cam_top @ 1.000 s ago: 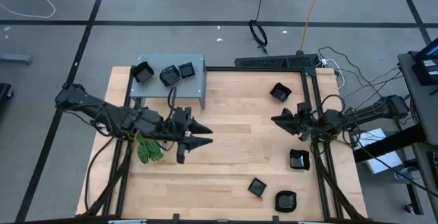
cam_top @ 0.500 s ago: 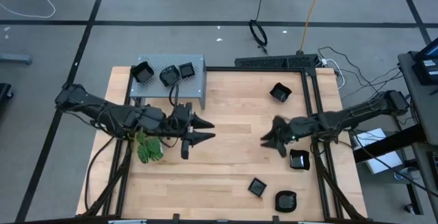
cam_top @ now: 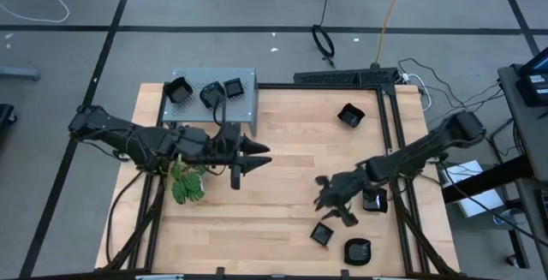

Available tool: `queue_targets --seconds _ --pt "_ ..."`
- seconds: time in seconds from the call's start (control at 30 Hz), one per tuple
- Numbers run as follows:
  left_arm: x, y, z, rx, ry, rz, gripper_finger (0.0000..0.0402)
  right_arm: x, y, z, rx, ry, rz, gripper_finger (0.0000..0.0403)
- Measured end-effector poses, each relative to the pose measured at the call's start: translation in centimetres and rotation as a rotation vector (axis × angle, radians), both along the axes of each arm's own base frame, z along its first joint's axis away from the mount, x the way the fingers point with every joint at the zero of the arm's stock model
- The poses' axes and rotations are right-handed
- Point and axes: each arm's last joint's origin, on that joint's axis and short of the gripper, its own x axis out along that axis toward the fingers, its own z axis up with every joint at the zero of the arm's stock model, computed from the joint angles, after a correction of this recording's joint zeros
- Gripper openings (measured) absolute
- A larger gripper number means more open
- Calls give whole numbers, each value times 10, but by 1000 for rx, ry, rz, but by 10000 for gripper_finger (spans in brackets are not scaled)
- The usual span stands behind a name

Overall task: Pick & Place Mini shaped plates
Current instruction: Stack the square plate on top of the square plate on the shelf

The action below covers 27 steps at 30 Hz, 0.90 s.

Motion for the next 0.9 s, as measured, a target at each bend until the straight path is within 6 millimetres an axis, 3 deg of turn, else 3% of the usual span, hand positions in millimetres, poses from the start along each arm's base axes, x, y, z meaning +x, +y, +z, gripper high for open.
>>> queue_targets --seconds 0.27,0.6,0.73,0.9 --pt "0 0 0 -90 -2 5 159 25 24 -33 -107 -43 237 141" --pt "0 0 0 -111 0 6 159 35 28 -65 -261 -24 296 136" --pt "0 0 0 -131 0 7 159 35 28 -67 -273 -23 301 106" --pt "0 0 0 -131 0 8 159 36 26 -67 -314 -57 342 27"
